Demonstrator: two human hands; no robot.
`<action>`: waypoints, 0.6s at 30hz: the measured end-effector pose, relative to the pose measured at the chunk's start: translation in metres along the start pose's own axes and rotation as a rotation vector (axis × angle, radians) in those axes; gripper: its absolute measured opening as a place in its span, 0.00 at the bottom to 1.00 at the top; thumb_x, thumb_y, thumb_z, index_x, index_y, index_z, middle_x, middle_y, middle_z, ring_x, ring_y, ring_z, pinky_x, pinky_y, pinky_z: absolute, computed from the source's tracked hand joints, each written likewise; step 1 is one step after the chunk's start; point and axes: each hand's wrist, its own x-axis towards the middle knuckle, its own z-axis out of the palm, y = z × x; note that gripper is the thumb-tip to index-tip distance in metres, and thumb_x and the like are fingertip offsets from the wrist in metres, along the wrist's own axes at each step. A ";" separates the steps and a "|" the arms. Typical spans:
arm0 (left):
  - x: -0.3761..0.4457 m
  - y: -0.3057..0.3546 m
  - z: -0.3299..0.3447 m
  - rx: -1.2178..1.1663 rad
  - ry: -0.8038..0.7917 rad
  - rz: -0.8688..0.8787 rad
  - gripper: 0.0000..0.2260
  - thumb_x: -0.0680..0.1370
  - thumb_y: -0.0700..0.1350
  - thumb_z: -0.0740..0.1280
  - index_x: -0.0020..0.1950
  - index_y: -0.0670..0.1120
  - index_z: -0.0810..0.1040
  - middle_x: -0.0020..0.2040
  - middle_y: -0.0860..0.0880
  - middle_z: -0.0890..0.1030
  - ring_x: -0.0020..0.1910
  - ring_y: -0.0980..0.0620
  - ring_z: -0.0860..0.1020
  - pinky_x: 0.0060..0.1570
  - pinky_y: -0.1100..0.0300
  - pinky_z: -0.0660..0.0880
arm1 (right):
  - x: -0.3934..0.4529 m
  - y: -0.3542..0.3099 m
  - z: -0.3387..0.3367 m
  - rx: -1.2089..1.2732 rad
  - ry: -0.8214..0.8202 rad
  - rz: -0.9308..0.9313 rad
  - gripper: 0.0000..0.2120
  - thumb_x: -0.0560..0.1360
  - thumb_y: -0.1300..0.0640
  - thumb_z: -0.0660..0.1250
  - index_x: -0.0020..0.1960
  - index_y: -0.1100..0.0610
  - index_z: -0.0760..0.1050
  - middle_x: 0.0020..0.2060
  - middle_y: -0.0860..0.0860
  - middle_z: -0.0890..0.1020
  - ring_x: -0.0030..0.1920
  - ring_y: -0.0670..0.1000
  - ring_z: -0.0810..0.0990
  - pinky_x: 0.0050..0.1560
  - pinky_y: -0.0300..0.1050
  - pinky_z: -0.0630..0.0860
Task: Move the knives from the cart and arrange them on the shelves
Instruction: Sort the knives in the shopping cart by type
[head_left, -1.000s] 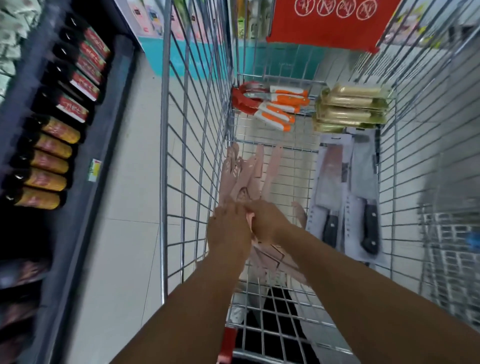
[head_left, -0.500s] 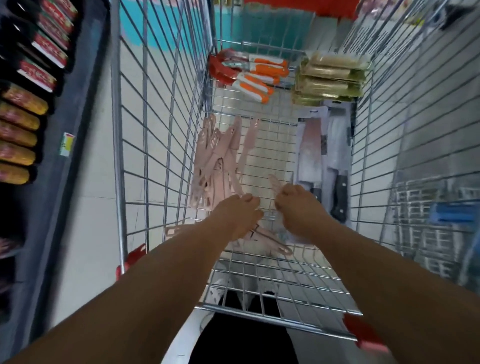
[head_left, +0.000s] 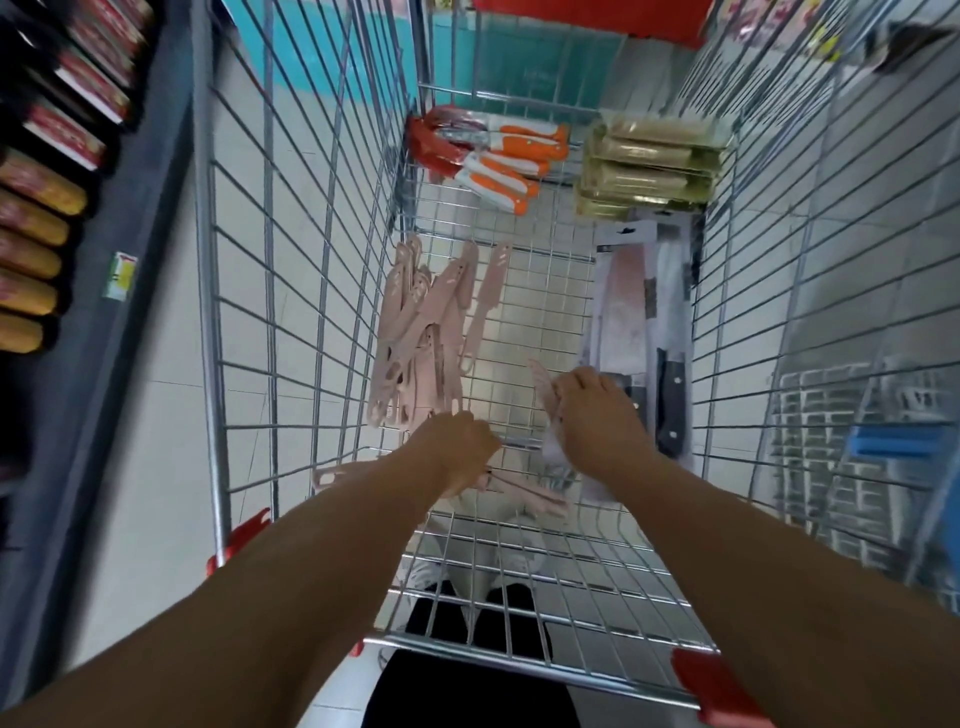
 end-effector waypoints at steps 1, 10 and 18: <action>0.000 0.000 -0.001 -0.117 0.010 -0.046 0.06 0.80 0.43 0.64 0.56 0.45 0.73 0.51 0.45 0.77 0.54 0.45 0.76 0.47 0.53 0.72 | -0.001 0.002 -0.002 0.009 0.010 -0.004 0.26 0.79 0.63 0.59 0.75 0.55 0.57 0.64 0.56 0.70 0.62 0.56 0.70 0.62 0.48 0.69; -0.010 -0.008 -0.015 -0.712 0.188 -0.324 0.07 0.77 0.38 0.65 0.41 0.49 0.72 0.43 0.46 0.78 0.43 0.45 0.78 0.37 0.57 0.71 | 0.027 0.018 -0.009 0.524 -0.028 0.309 0.18 0.80 0.64 0.53 0.66 0.57 0.74 0.61 0.55 0.78 0.60 0.56 0.76 0.61 0.48 0.73; -0.020 -0.002 -0.023 -1.090 0.490 -0.568 0.12 0.78 0.42 0.66 0.62 0.46 0.76 0.52 0.50 0.79 0.48 0.51 0.76 0.49 0.58 0.73 | 0.031 0.017 -0.003 0.631 0.054 0.363 0.17 0.82 0.57 0.51 0.64 0.60 0.73 0.58 0.55 0.80 0.52 0.54 0.77 0.51 0.43 0.72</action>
